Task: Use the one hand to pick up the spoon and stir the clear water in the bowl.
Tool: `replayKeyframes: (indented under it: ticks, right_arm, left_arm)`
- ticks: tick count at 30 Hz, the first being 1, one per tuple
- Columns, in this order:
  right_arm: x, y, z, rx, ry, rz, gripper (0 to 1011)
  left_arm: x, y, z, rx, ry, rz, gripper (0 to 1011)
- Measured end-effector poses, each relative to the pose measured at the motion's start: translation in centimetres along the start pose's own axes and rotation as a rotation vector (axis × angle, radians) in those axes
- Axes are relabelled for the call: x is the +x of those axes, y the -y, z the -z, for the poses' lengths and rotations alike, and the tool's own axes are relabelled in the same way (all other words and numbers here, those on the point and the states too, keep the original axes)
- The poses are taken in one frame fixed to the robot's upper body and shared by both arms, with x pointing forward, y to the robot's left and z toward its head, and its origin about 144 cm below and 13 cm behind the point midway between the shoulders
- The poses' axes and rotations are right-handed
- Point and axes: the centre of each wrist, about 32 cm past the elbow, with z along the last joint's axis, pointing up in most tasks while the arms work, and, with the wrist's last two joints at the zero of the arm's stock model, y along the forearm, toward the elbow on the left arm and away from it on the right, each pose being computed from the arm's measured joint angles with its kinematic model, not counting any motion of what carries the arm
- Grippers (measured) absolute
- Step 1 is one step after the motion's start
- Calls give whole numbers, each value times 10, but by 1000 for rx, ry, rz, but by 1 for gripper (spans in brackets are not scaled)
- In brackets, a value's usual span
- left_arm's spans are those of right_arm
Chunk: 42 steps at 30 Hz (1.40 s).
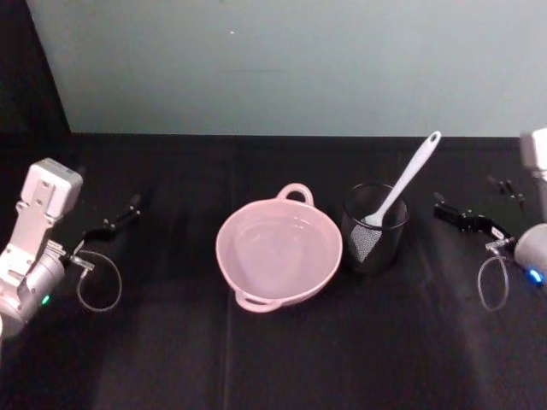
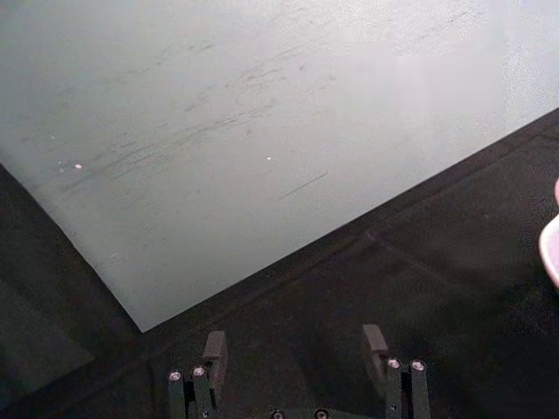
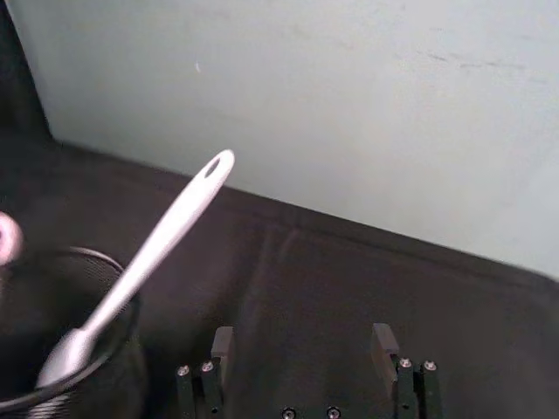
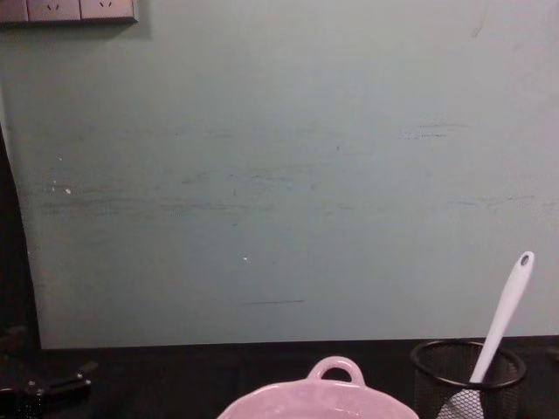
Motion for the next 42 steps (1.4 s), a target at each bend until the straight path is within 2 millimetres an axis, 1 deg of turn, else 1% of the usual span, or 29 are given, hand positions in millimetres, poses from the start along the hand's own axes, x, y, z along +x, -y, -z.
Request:
replayKeyframes:
  ticks: [3,9,15,19,22,25,42]
  right_arm:
    - [-3,-10,0,-20,74,18,1002]
    - [-6,-25,5,-4,152,47,1003]
    - [-9,-37,24,95,170,64,1002]
    - [-11,-38,30,130,162,75,1003]
    - [-15,-38,39,172,164,90,1002]
    - [-15,-38,42,188,163,97,1002]
    - [-16,-38,43,196,159,98,1003]
  left_arm:
    - [0,0,0,0,0,0,1011]
    - [0,0,0,0,0,0,1011]
    - [0,0,0,0,0,0,1011]
    - [0,0,0,0,0,0,1011]
    - [0,0,0,0,0,0,1011]
    - [0,0,0,0,0,0,1011]
    - [0,0,0,0,0,0,1011]
